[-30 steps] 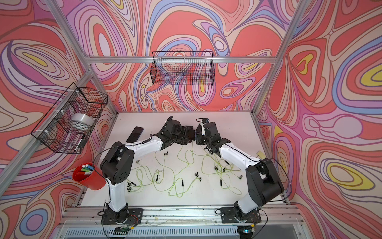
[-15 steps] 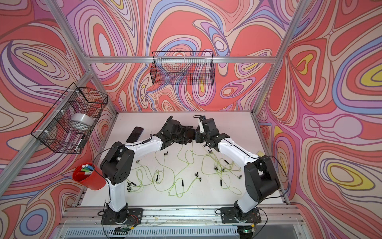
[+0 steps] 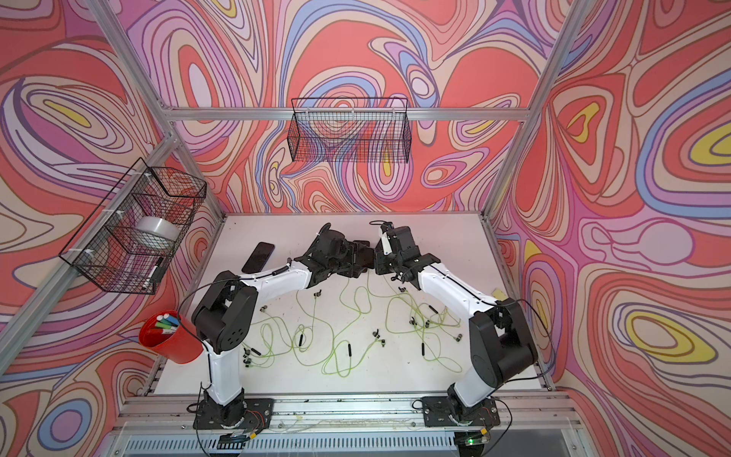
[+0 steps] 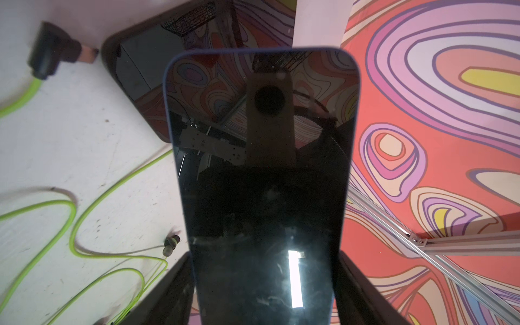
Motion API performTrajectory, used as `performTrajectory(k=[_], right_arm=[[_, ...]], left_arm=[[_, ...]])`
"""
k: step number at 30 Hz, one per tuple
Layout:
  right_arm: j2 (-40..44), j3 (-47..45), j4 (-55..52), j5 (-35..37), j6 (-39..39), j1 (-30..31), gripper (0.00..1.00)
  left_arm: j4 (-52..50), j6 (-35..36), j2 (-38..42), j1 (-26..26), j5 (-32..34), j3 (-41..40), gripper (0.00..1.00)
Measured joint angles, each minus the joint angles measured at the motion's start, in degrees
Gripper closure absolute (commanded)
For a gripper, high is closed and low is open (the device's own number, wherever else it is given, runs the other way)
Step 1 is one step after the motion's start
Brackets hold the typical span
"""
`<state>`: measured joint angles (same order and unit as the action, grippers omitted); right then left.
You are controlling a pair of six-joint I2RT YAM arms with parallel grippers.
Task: Plug wired earphones into phones
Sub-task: Insert the wired earphone into the phone.
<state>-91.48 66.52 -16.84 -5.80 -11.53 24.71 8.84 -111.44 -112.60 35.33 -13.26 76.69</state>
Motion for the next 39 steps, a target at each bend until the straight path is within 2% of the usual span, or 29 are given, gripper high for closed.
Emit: performTrajectory(k=[15, 31, 39], right_arm=[[0.37, -5.2, 8.37, 0.02, 0.35, -0.04, 1.0], [1.42, -6.36, 13.11, -1.27, 1.6, -0.68, 1.0], [3.15, -10.03, 18.49, -1.64, 0.83, -0.7, 1.0]], left_arm=[[4.94, -3.78, 0.02, 0.0, -0.04, -3.74, 1.0], [8.59, -7.1, 0.02, -0.04, 0.13, -4.15, 1.0], [9.9, -7.8, 0.02, -0.02, -0.11, -4.48, 1.0]])
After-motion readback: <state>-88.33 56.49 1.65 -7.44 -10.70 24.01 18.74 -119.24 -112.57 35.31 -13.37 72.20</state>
